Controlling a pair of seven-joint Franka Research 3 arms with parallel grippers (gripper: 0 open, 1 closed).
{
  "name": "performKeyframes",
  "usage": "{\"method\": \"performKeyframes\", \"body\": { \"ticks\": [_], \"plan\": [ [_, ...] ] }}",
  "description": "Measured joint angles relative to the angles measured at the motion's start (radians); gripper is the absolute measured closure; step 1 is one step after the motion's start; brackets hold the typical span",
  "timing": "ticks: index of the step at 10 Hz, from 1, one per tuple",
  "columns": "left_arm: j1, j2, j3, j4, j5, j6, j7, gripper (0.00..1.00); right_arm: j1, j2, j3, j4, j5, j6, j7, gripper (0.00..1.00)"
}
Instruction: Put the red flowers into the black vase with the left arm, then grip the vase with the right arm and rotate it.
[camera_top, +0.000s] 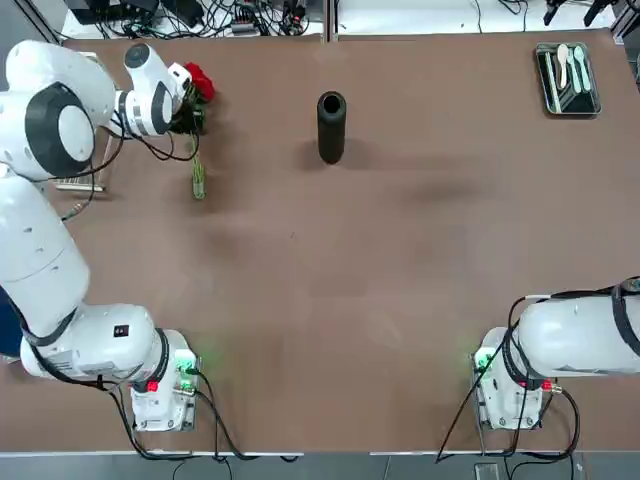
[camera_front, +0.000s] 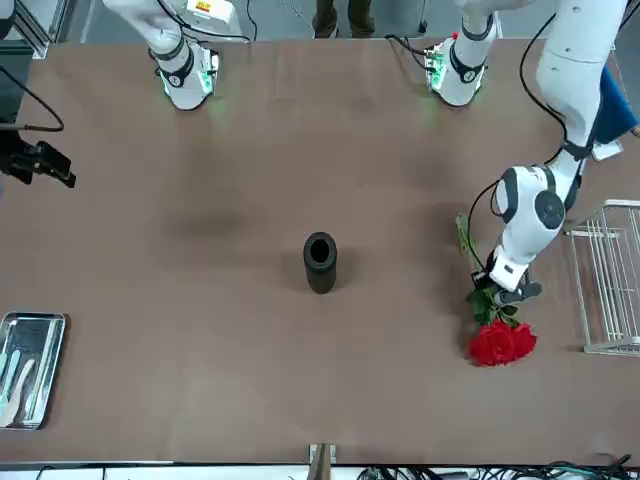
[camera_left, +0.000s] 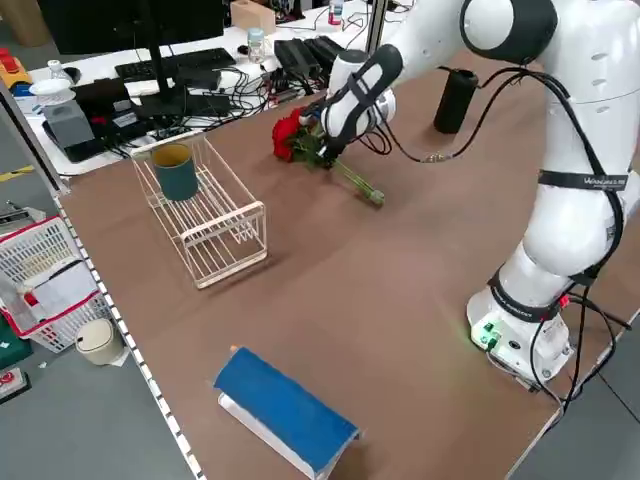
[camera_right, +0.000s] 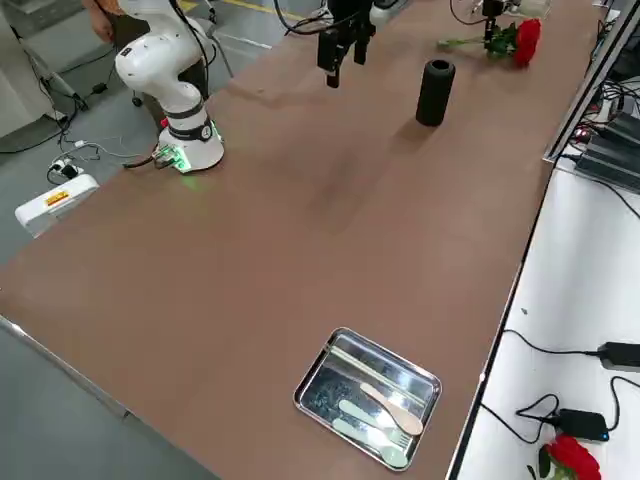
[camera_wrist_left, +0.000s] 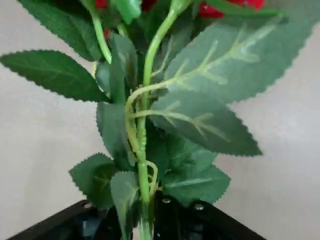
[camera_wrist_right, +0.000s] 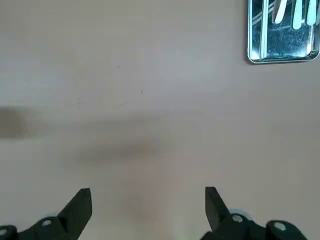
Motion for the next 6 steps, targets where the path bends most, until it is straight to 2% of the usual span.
{"method": "performKeyframes", "body": {
  "ticks": [2,5,6],
  "plan": [
    [-0.008,-0.06,-0.003,0.036,0.0,-0.146,-0.103,0.86,0.0,0.0,-0.001,0.0,0.0,-0.003,0.0,0.0],
    [-0.083,-0.193,-0.005,0.149,0.007,-0.421,-0.399,0.86,0.0,0.0,-0.002,0.0,0.0,-0.004,0.0,0.0],
    [-0.102,-0.226,-0.006,0.188,0.04,-0.515,-0.496,0.86,0.0,0.0,-0.002,0.0,0.0,-0.004,0.0,0.0]
  ]
}}
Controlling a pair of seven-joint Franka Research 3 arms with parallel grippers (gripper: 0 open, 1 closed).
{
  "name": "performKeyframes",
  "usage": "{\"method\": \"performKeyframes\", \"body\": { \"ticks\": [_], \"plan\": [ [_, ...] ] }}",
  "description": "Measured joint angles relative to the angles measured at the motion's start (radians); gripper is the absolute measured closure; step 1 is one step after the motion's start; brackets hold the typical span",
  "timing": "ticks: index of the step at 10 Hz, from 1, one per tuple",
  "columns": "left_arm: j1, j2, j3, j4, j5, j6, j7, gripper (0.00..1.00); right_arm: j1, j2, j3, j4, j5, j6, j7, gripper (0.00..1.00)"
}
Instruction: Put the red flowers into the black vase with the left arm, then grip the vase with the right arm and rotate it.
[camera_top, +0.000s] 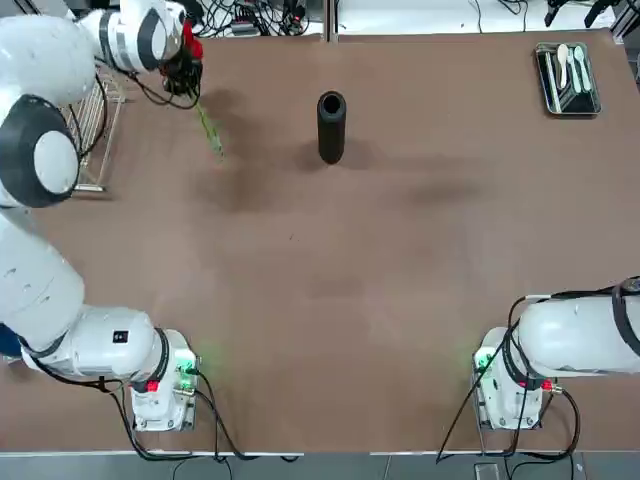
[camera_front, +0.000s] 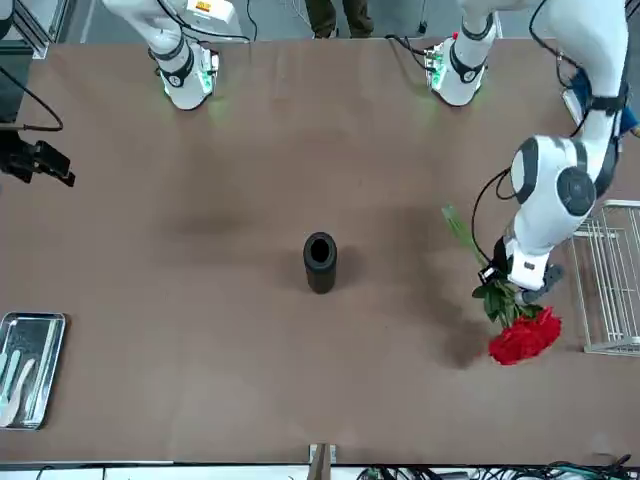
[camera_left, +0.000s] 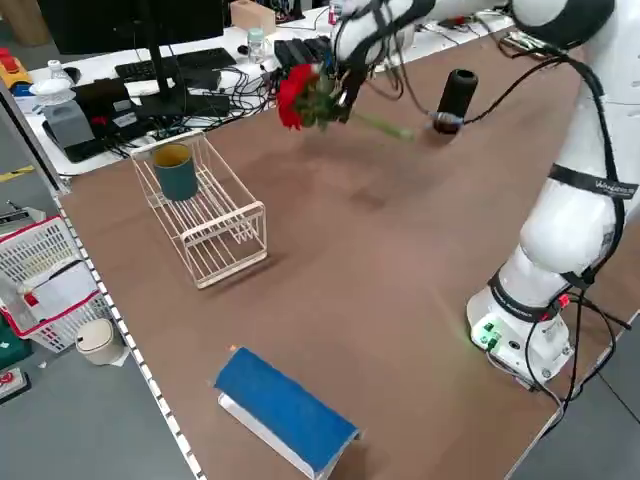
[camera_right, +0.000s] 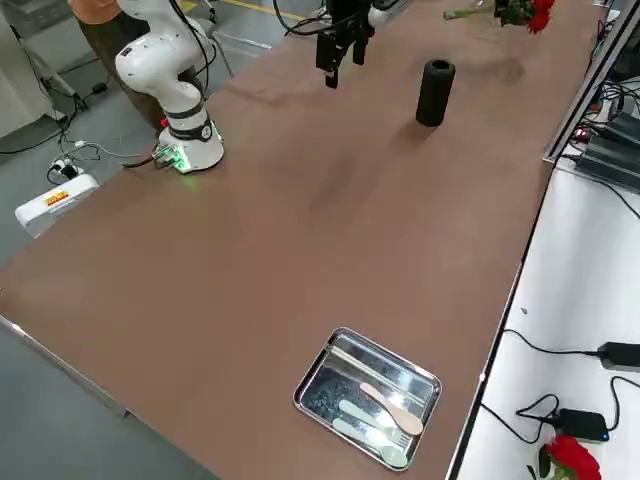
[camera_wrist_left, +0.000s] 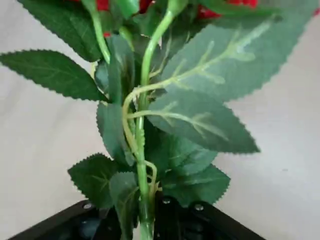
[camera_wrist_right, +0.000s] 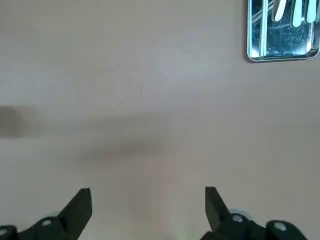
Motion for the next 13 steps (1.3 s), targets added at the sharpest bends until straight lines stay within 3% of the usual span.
{"method": "performKeyframes", "body": {
  "ticks": [2,4,6,9,13],
  "plan": [
    [-0.009,-0.046,-0.018,0.133,0.064,-0.237,-0.193,0.86,0.0,0.0,0.0,-0.001,0.0,0.0,0.0,0.0],
    [-0.019,-0.06,-0.047,0.277,0.093,-0.378,-0.403,0.86,0.0,0.0,0.0,-0.006,0.0,0.0,0.0,0.0],
    [-0.091,-0.061,-0.058,0.331,0.218,-0.434,-0.646,0.86,0.0,0.0,0.001,-0.011,0.0,0.0,0.0,0.0],
    [-0.272,-0.053,-0.062,0.346,0.435,-0.511,-0.997,0.86,0.002,0.0,0.004,-0.012,0.0,0.0,-0.001,0.0],
    [-0.43,0.024,-0.06,0.497,0.644,-0.588,-1.11,0.86,0.001,0.001,0.004,-0.022,0.0,0.0,-0.001,0.0]
  ]
}}
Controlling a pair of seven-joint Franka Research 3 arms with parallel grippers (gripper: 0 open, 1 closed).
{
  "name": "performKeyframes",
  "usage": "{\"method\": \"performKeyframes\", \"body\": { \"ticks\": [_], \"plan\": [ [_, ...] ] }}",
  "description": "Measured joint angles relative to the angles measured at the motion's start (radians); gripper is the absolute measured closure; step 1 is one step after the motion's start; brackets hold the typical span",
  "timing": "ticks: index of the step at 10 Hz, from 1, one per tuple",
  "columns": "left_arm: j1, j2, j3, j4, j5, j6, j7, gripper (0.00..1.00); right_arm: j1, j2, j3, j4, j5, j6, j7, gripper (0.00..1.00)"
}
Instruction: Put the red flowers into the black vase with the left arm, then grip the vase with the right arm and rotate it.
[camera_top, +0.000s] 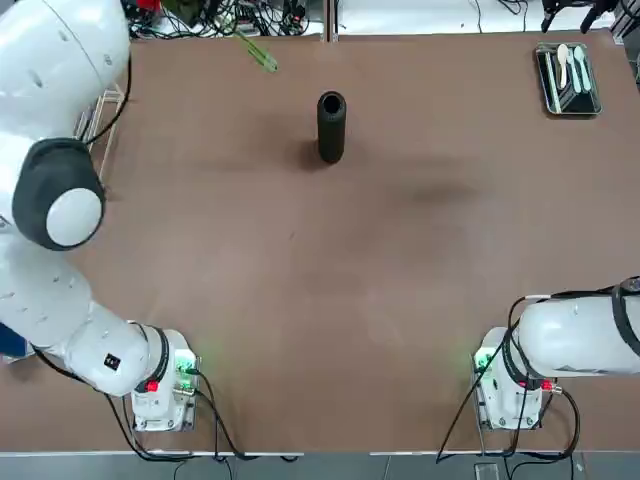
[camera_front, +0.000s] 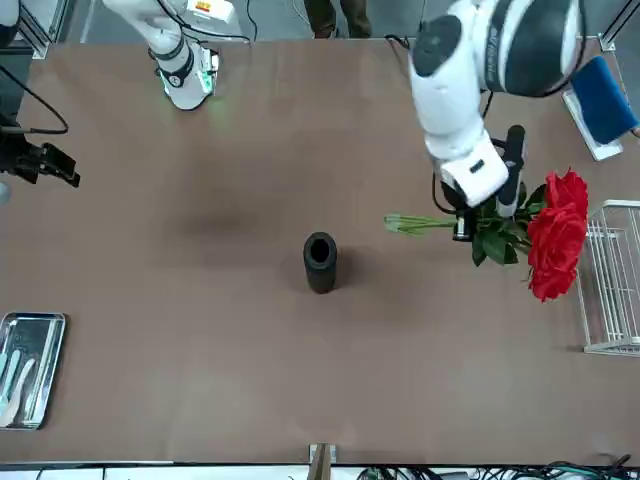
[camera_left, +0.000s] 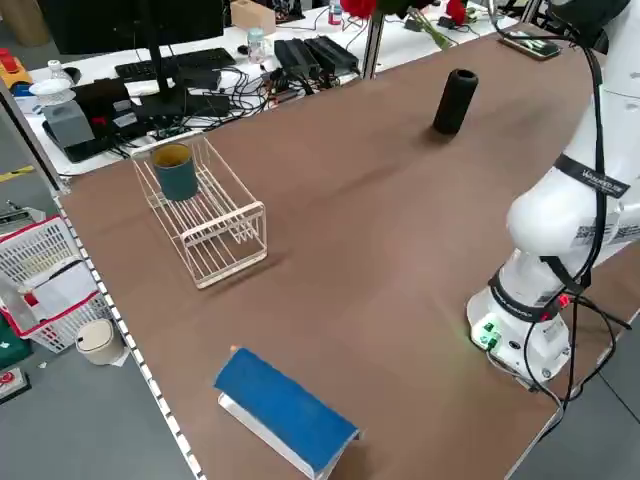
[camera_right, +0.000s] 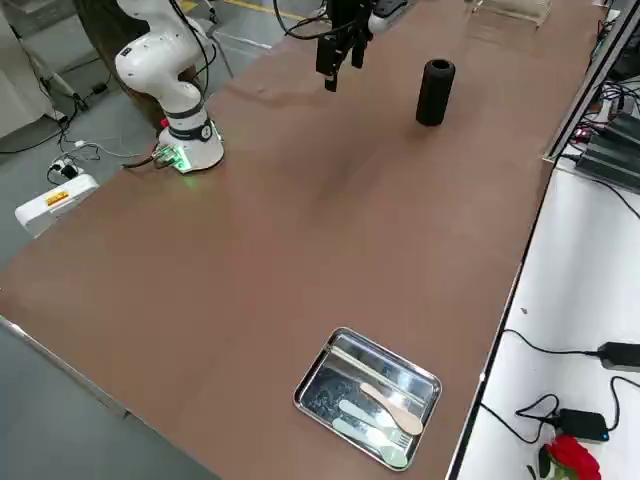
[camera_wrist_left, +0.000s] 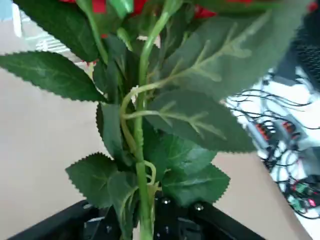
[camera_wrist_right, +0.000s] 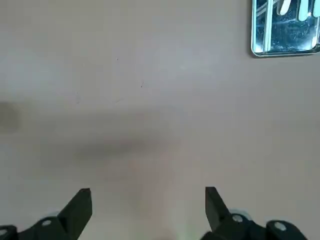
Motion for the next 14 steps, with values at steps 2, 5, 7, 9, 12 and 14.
{"method": "performKeyframes", "body": {
  "ticks": [2,5,7,9,12,14],
  "plan": [
    [-0.109,0.044,0.001,0.019,0.169,-0.006,-0.013,0.86,-0.001,0.0,-0.002,-0.005,0.0,0.0,0.0,0.0],
    [-0.231,0.106,0.001,0.024,0.367,-0.018,-0.073,0.86,-0.006,0.0,-0.005,-0.007,0.0,0.0,0.0,0.0],
    [-0.26,0.159,0.001,0.042,0.456,-0.018,-0.096,0.86,-0.01,0.0,-0.007,-0.007,0.0,0.0,0.0,0.0],
    [-0.297,0.212,0.004,0.076,0.496,-0.017,-0.1,0.88,-0.011,0.0,-0.007,-0.007,0.0,0.0,0.0,0.0],
    [-0.345,0.282,0.007,0.14,0.632,-0.017,-0.101,0.88,-0.012,0.0,-0.007,-0.007,0.0,0.0,0.0,0.0],
    [-0.381,0.342,0.007,0.164,0.699,-0.013,-0.101,0.88,-0.012,0.0,-0.007,-0.008,0.0,0.001,0.0,0.0]
  ]
}}
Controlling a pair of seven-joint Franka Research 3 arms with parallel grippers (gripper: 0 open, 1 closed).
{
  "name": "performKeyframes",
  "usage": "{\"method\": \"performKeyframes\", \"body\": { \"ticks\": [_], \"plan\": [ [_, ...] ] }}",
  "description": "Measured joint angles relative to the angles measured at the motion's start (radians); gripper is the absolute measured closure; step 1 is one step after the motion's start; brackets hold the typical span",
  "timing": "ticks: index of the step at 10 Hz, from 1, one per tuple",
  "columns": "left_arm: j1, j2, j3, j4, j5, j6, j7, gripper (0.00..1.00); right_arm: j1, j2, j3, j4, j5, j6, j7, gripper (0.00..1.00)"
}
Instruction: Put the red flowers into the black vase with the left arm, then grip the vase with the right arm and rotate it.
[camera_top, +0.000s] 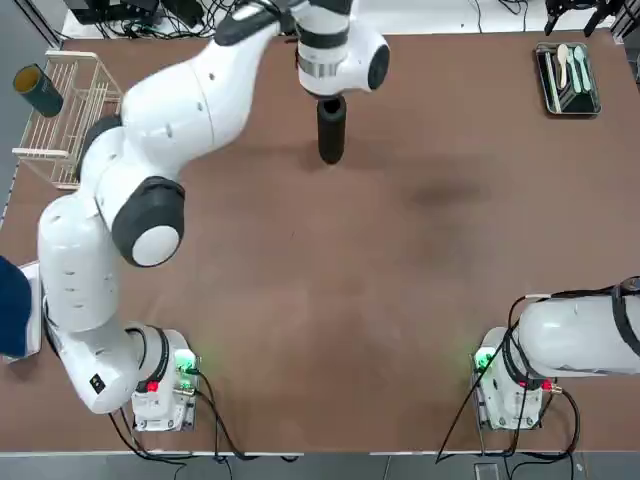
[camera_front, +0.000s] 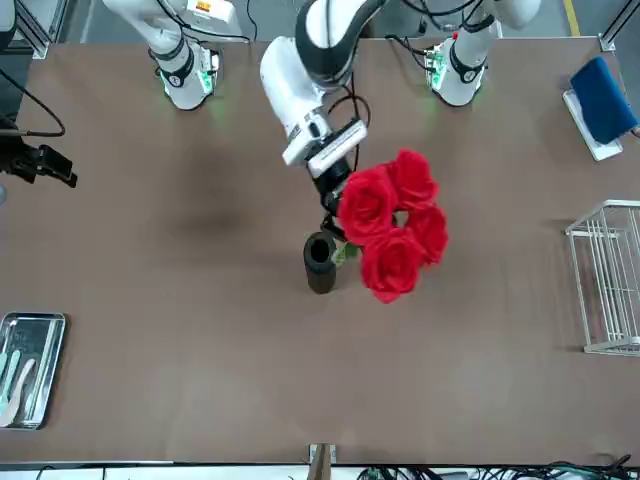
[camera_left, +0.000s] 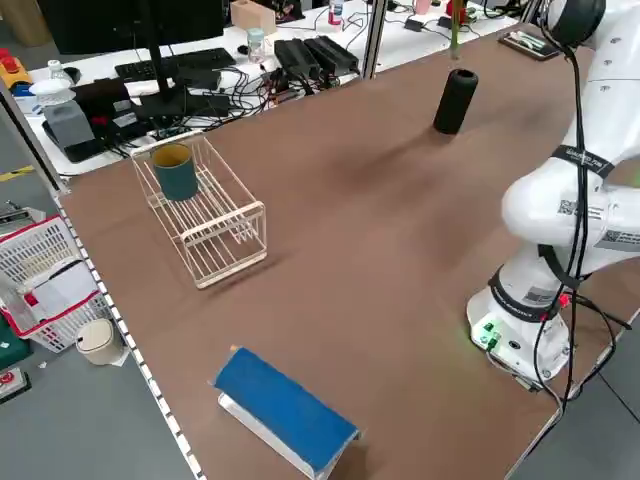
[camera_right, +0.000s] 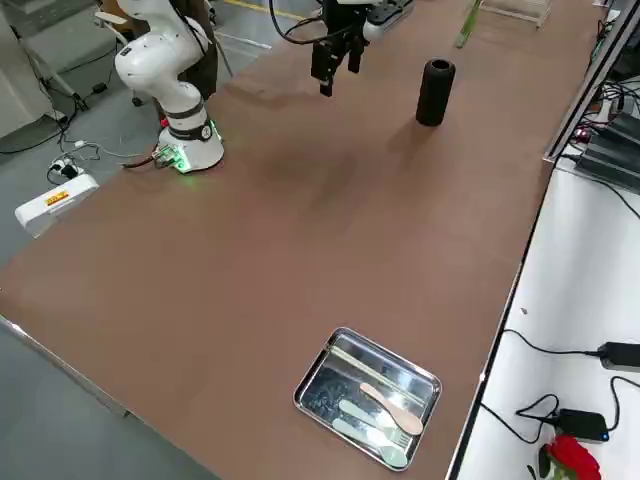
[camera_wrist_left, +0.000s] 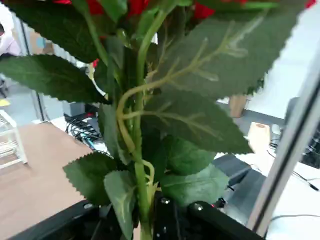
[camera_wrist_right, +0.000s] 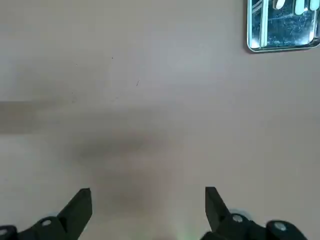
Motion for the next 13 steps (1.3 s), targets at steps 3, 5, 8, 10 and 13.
{"method": "performKeyframes", "body": {
  "ticks": [3,5,8,10,13],
  "plan": [
    [-0.058,0.064,0.002,0.035,0.059,-0.001,-0.005,0.88,0.0,0.0,0.0,-0.001,0.0,0.0,0.0,0.0],
    [-0.063,0.064,0.002,0.051,0.059,-0.001,-0.005,0.88,0.0,0.0,0.0,-0.001,0.0,0.0,0.0,0.0],
    [-0.078,0.064,0.002,0.054,0.059,-0.035,-0.005,0.88,0.0,0.0,0.0,-0.001,0.0,0.0,0.0,0.0],
    [-0.085,0.065,0.002,0.054,0.059,-0.069,-0.005,0.88,0.0,0.0,0.0,-0.001,0.0,0.0,0.0,0.0],
    [-0.084,0.07,0.003,0.05,0.066,-0.076,-0.019,0.88,0.0,0.0,0.0,-0.002,0.0,-0.001,0.0,0.0]
  ]
}}
